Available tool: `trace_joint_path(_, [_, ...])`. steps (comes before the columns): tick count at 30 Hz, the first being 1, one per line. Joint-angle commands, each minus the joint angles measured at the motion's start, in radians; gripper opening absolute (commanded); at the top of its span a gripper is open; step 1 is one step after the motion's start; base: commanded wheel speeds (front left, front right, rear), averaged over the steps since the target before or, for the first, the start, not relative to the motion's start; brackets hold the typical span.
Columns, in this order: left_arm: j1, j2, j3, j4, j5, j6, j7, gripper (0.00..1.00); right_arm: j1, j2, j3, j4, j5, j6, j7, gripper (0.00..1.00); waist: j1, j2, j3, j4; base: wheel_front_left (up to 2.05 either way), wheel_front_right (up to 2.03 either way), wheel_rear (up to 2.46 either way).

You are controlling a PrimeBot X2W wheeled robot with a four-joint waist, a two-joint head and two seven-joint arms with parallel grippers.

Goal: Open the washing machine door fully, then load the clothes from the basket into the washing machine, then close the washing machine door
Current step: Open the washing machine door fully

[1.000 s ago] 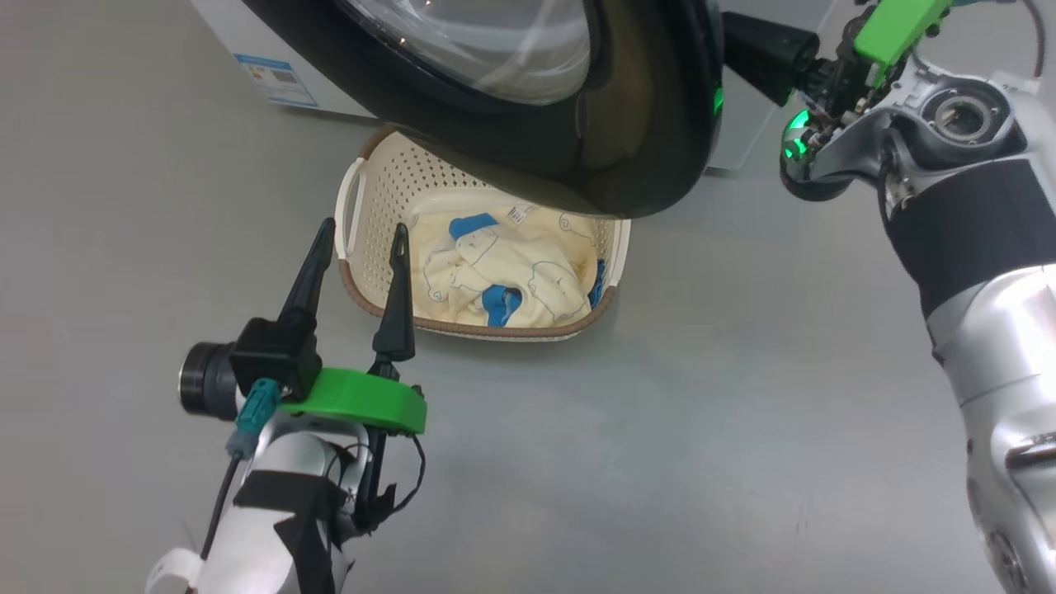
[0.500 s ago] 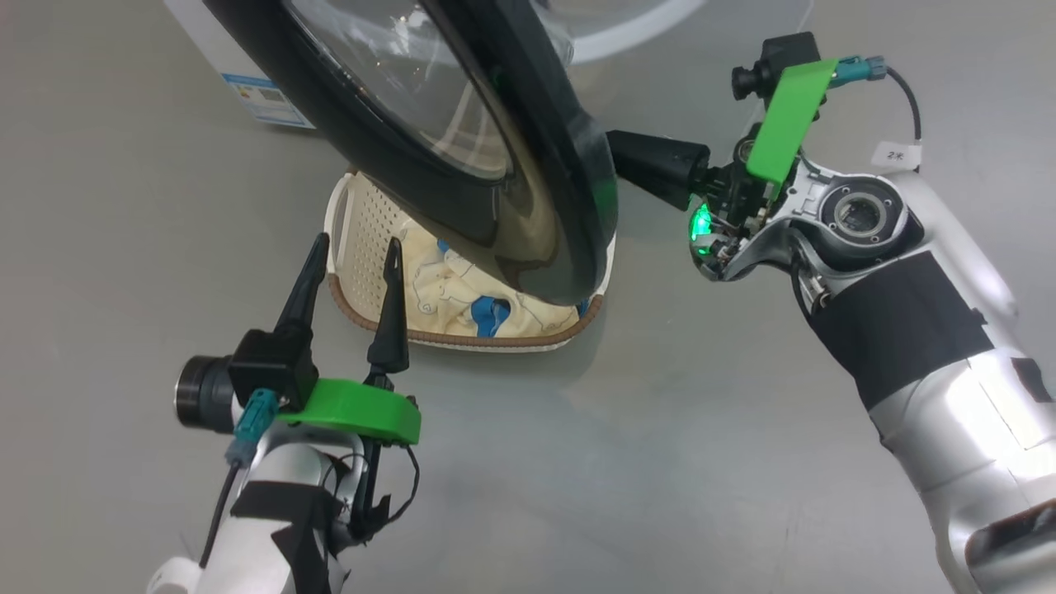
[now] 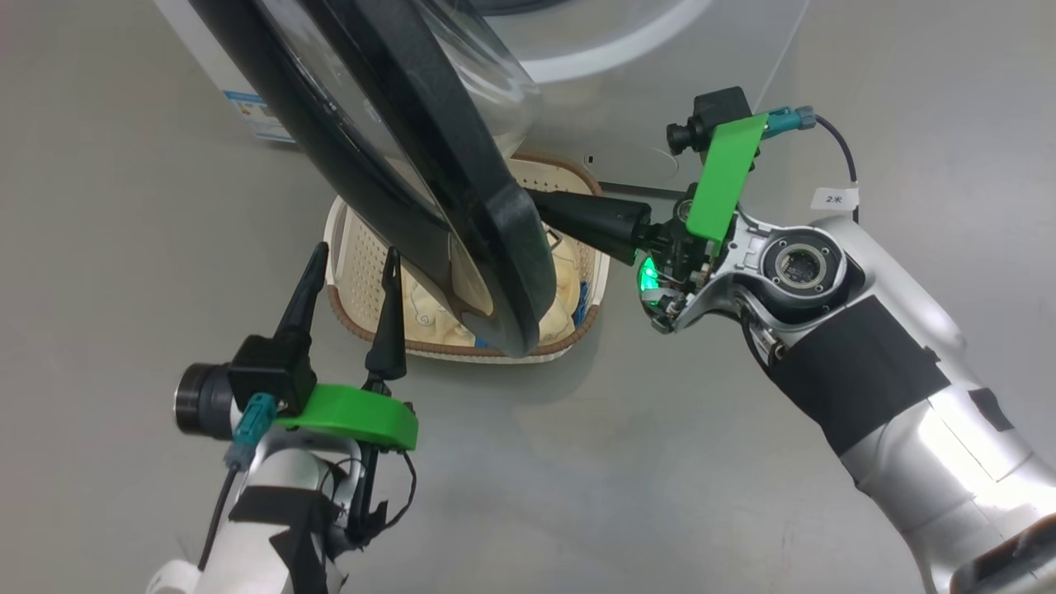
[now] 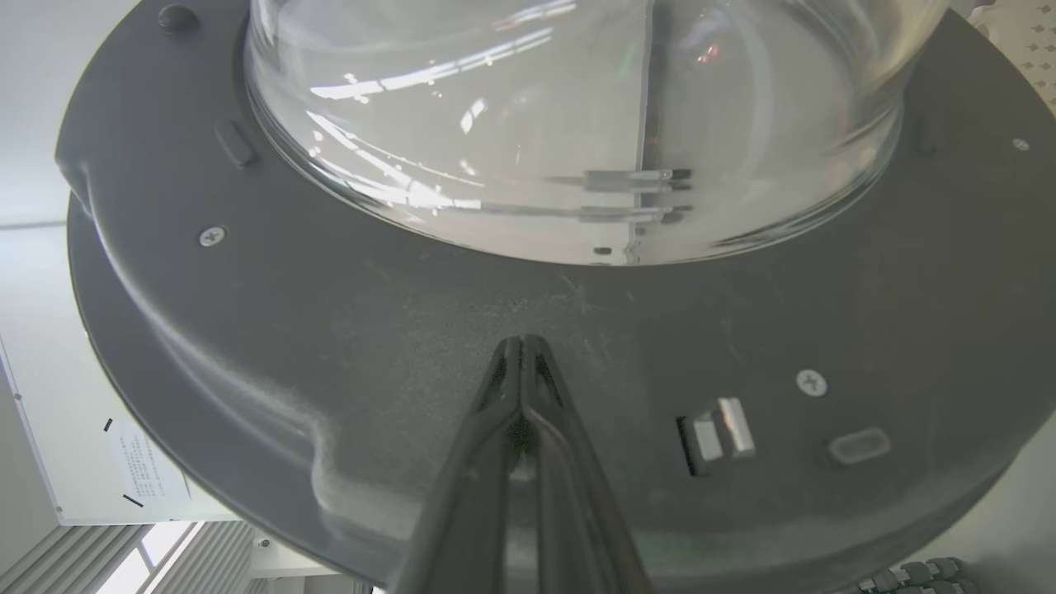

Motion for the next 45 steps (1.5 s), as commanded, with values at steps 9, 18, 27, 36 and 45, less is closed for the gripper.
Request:
trace_joint_path(9, [0.005,0.015,0.056,-0.027,0.021,-0.002,-0.011,1.0,0.006,0.009,0.031,-0.019,0.04,-0.003,-0.117,0.0,0.0,0.0,-0.011,-0.01,0.0,0.0,0.0])
trace_joint_path(18, [0.014,0.015,0.074,-0.023,0.024,-0.005,-0.011,1.0,0.008,-0.026,-0.062,-0.007,0.019,-0.003,-0.41,0.0,0.0,0.0,-0.029,-0.034,0.0,0.0,0.0])
trace_joint_path(27, [0.037,0.016,0.103,-0.017,0.035,-0.011,-0.011,1.0,0.096,-0.149,-0.107,-0.11,-0.186,-0.003,-0.695,1.0,0.0,0.0,-0.059,-0.07,0.0,0.0,0.0])
trace_joint_path(36, [0.071,0.018,0.12,-0.002,0.045,-0.024,-0.011,1.0,0.201,-0.244,-0.11,-0.086,-0.5,-0.003,-0.906,1.0,0.0,0.0,-0.112,-0.1,0.0,0.0,0.0])
trace_joint_path(45, [0.097,0.021,0.131,0.007,0.05,-0.028,-0.011,1.0,0.314,-0.207,-0.358,-0.082,-1.026,-0.003,-0.919,1.0,0.0,0.0,-0.151,-0.129,0.0,0.0,0.0])
